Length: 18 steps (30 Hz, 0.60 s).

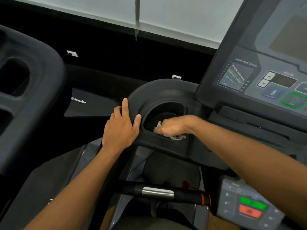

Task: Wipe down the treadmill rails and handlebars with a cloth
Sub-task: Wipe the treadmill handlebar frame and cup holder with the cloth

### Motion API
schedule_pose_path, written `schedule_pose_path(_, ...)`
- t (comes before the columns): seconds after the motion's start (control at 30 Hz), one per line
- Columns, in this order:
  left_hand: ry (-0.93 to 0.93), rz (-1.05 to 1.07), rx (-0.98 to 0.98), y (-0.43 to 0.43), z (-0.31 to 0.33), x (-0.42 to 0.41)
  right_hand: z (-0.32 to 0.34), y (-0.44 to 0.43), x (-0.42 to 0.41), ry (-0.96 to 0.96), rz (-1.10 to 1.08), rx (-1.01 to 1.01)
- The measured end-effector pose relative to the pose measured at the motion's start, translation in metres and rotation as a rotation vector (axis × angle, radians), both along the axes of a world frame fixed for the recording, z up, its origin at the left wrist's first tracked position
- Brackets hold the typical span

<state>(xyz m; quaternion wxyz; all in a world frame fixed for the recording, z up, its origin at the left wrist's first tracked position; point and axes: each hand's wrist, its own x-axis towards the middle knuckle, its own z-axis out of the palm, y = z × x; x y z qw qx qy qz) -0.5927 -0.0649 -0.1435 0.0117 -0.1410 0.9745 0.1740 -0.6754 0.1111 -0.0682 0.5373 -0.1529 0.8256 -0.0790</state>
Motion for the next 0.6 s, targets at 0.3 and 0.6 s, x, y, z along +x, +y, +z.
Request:
schedule_pose_path(0.3,0.001,0.005,0.023,0.000,0.001,0.000,-0.019,-0.018,-0.004,0.065,-0.211,0.001)
schedule_pose_path(0.6,0.003,0.011,0.029,0.000,0.002,0.000,-0.030,-0.015,0.006,-0.101,-1.608,-0.604)
